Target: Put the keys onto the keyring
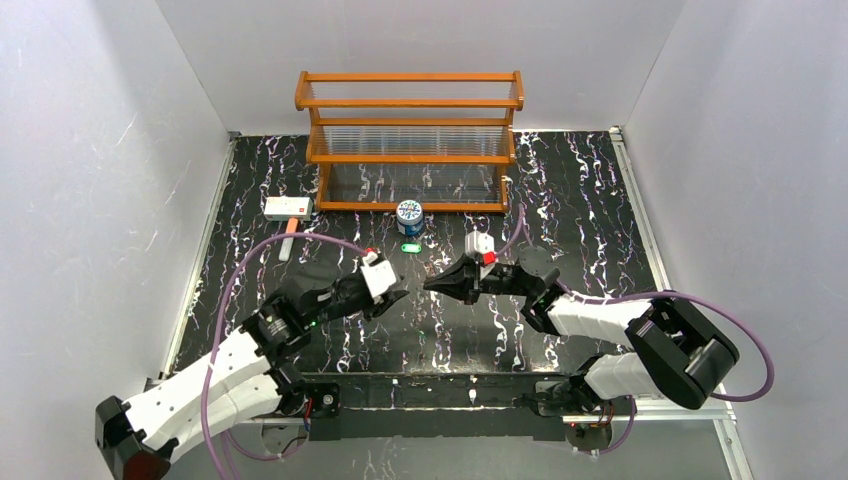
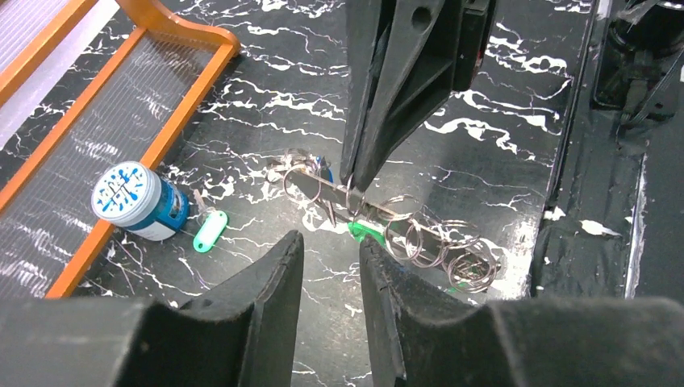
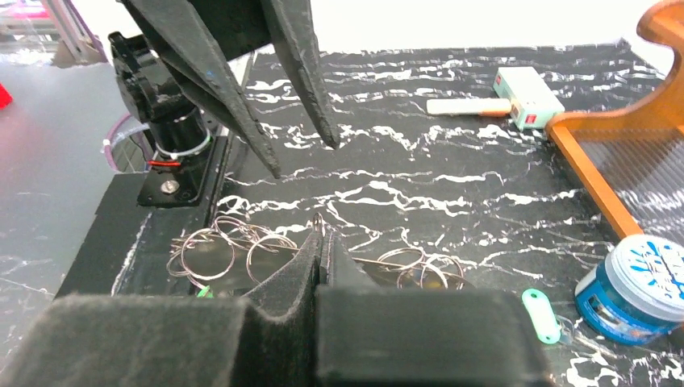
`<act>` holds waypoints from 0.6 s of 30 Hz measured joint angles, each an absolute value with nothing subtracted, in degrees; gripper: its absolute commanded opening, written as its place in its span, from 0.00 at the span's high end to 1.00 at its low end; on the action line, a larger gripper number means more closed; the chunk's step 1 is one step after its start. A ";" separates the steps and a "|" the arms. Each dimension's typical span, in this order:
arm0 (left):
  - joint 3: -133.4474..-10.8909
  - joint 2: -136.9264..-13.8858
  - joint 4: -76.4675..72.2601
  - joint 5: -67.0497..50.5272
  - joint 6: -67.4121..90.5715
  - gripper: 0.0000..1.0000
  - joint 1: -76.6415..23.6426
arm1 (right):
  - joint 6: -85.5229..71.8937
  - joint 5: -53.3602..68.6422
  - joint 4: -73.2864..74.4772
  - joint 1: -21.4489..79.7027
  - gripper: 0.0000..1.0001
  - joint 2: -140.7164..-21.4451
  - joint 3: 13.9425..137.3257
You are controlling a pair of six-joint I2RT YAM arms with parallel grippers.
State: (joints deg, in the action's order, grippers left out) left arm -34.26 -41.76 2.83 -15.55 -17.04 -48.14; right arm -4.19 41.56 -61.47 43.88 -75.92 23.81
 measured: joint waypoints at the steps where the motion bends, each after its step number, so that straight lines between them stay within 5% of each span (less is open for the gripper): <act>1: -32.42 -40.21 0.47 -15.44 -16.19 0.69 -48.14 | -4.58 41.80 -62.78 43.88 0.99 -75.72 23.20; 10: -15.55 -32.62 -23.83 -17.78 -6.94 0.74 -48.14 | -9.28 44.62 -74.39 43.88 0.99 -75.13 19.79; 18: -13.96 -33.91 -34.81 -22.20 -2.68 0.76 -48.18 | -10.98 45.67 -77.58 43.88 0.99 -74.94 19.79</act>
